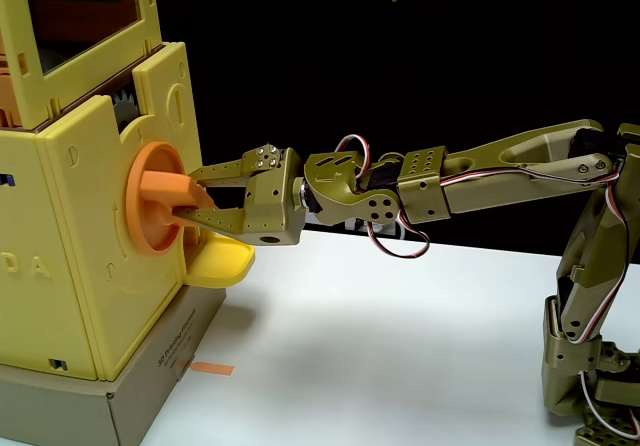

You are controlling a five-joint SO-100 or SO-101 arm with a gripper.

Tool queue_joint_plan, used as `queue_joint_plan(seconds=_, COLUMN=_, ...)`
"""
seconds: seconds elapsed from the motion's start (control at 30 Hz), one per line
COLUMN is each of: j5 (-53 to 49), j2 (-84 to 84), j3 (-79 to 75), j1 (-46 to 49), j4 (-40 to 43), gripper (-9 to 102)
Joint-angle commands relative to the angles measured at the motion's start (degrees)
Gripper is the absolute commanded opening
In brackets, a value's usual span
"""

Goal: Turn the button of vending machine.

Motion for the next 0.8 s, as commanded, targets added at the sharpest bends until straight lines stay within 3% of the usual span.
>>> queue_joint_plan(seconds=0.0, j5=10.6, j2=4.7, j3=-0.4, j1=0.3, j4=-1.3, gripper=0)
queue_joint_plan(seconds=0.3, j5=33.1, j2=5.7, j3=-0.2, j1=-0.3, j4=-2.1, gripper=0)
queue_joint_plan(seconds=0.77, j5=35.9, j2=6.3, j3=0.0, j1=-1.1, j4=-2.4, gripper=0)
